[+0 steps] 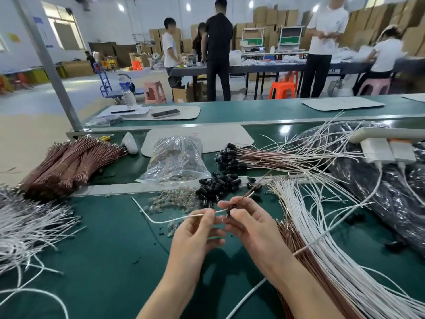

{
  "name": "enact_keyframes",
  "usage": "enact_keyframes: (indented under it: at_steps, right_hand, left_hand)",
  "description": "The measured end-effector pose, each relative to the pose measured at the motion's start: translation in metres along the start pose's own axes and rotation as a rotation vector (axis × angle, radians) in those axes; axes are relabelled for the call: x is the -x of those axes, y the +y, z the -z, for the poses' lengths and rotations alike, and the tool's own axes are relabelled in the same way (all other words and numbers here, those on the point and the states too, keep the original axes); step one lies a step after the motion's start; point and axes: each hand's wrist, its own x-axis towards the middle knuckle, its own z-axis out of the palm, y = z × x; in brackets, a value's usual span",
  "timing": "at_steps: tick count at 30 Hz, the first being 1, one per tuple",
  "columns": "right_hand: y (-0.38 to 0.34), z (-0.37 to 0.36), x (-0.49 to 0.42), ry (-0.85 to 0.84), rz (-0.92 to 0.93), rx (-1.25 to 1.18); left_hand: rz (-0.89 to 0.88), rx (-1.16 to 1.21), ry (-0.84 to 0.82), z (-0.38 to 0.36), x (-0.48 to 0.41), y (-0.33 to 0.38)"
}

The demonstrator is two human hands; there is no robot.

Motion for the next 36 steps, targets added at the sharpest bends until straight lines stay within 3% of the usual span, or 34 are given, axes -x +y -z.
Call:
enact_keyframes:
  at_steps: [8, 14, 36]
  right_hand:
    - [-0.02, 0.012, -0.002, 0.195, -0.041, -0.277]
    - [-0.024, 0.016, -0.002, 0.247, -0.067, -0.414]
    - [-0.02, 0.018, -0.003, 0.225, -0.045, -0.335]
  left_hand:
    - [-0.143, -0.047, 0.209, 0.015, -0.009, 0.0]
    - [-0.216, -0.16, 0.192, 0.016, -0.013, -0.006]
    - [-0.288, -0.336, 0.151, 0.016, -0.009, -0.008]
